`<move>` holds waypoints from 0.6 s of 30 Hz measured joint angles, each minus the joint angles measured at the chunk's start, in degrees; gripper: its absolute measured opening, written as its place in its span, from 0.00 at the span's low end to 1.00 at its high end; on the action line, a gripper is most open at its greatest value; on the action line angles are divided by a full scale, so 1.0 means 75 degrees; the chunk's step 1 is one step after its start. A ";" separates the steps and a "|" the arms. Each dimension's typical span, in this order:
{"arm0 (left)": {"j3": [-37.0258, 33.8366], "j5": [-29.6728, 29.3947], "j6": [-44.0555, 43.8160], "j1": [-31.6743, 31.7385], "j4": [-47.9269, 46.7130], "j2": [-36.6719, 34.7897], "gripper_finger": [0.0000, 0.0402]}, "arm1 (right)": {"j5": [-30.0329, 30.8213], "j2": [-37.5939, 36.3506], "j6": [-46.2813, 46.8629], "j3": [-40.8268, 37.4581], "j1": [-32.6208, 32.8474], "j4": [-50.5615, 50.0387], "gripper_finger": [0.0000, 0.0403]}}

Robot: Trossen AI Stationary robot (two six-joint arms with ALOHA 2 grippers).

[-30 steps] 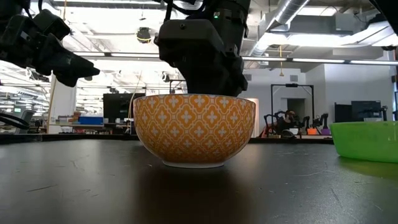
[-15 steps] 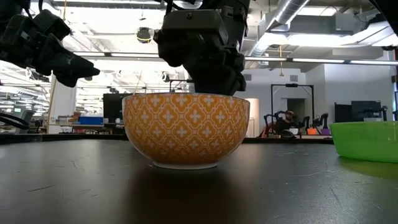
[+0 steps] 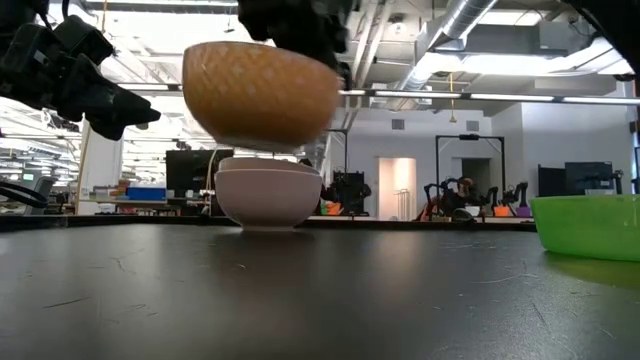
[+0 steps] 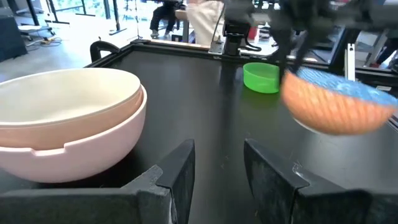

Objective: Nest bowls inside each other
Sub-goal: Stack the blue patterned bowl on top of the white bowl

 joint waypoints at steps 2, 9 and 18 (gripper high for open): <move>0.0000 -0.0001 0.0000 -0.0001 0.0000 0.0000 0.32 | 0.0123 0.0000 -0.0326 0.0390 -0.0255 -0.0006 0.04; -0.0003 -0.0003 0.0000 -0.0002 0.0000 0.0000 0.32 | 0.0322 -0.0006 -0.1055 0.1312 -0.1369 0.0196 0.04; 0.0000 0.0000 0.0023 -0.0001 -0.0003 0.0000 0.32 | 0.0295 0.0018 -0.1106 0.1428 -0.3012 0.1172 0.04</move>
